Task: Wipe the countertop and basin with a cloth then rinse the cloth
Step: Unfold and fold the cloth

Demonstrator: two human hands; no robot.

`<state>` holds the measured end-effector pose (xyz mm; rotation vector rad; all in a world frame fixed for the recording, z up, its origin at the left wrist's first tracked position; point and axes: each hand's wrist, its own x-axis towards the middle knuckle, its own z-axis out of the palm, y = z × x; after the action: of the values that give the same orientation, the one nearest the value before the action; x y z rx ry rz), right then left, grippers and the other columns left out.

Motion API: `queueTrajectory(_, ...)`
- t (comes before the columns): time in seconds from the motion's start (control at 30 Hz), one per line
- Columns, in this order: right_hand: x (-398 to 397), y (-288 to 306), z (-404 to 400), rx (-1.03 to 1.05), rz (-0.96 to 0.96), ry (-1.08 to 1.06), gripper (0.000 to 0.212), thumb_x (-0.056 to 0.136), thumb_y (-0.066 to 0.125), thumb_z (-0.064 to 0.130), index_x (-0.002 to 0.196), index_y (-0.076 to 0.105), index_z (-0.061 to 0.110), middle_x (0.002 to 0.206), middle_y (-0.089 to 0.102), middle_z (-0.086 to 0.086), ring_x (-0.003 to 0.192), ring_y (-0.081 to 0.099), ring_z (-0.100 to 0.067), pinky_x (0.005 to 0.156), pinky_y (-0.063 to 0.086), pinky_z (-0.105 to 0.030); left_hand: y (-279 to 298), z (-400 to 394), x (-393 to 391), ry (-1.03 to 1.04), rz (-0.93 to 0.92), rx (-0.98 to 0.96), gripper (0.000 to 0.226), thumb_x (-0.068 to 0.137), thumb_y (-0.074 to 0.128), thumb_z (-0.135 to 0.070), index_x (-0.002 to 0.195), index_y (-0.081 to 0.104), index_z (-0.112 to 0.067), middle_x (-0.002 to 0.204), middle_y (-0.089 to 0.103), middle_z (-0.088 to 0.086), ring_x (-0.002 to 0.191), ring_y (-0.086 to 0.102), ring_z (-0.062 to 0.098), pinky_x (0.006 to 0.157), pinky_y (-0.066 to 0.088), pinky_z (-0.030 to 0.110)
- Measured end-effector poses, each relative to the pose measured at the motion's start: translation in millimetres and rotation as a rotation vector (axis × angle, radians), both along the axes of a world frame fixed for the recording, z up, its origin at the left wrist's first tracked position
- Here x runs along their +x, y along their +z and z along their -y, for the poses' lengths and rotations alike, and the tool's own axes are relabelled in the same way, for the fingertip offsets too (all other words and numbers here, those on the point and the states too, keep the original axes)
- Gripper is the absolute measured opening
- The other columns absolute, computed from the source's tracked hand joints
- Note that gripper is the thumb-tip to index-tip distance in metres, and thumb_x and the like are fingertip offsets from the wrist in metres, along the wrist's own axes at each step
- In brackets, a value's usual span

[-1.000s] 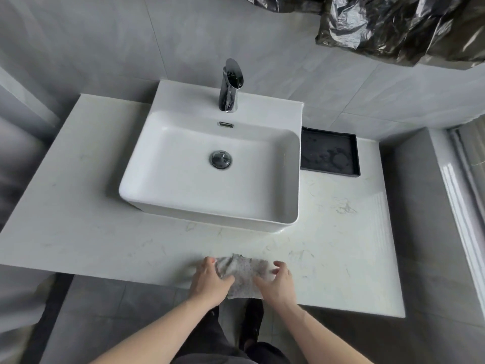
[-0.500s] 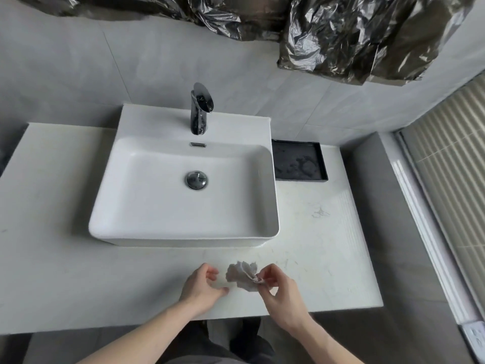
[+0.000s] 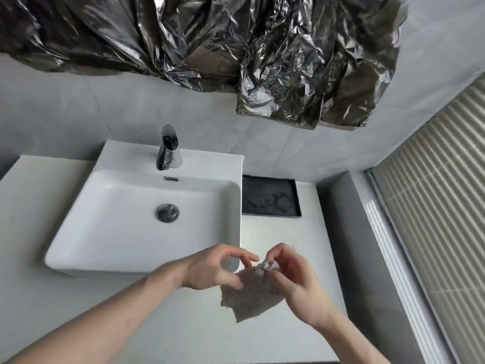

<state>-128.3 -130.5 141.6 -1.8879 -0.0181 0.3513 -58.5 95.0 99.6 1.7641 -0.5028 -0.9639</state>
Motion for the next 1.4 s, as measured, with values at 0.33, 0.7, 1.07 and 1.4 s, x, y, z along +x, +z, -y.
queueTrajectory(0.33,71,0,91,0.122,0.026,-0.014,0.007,0.102,0.06,0.009,0.103,0.062,0.016,0.095,0.075,-0.011,0.084,0.071,-0.029,0.074,0.056,-0.04,0,90,29,0.27,-0.185,-0.126,0.032,0.082,0.077,-0.017,0.108,0.062,-0.007,0.085,0.07,0.011,0.073,0.066,0.022,0.073,0.052,0.034)
queueTrajectory(0.7,139,-83,123,0.196,-0.124,-0.436,0.007,0.099,0.071,0.021,0.105,0.072,0.018,0.098,0.079,-0.009,0.085,0.073,-0.017,0.072,0.058,-0.032,-30,130,112,0.483,-0.066,0.164,0.032,0.076,0.087,-0.029,0.092,0.068,-0.008,0.075,0.068,0.001,0.066,0.063,0.015,0.066,0.05,0.03)
queueTrajectory(1.07,212,-175,133,-0.097,-0.195,-0.533,0.001,0.093,0.073,0.023,0.094,0.072,0.022,0.091,0.076,0.006,0.088,0.073,-0.011,0.085,0.061,-0.044,-96,157,199,0.465,-0.135,0.486,0.047,0.087,0.065,-0.028,0.133,0.058,-0.023,0.132,0.061,-0.001,0.122,0.059,0.024,0.105,0.051,0.037)
queueTrajectory(1.4,307,-228,138,-0.125,-0.286,-0.507,0.013,0.092,0.073,0.029,0.103,0.073,0.022,0.095,0.077,0.007,0.089,0.074,-0.014,0.086,0.062,-0.043,-147,174,274,0.484,0.086,0.723,0.05,0.1,0.051,-0.034,0.149,0.045,-0.025,0.138,0.062,0.003,0.114,0.063,0.026,0.084,0.046,0.024)
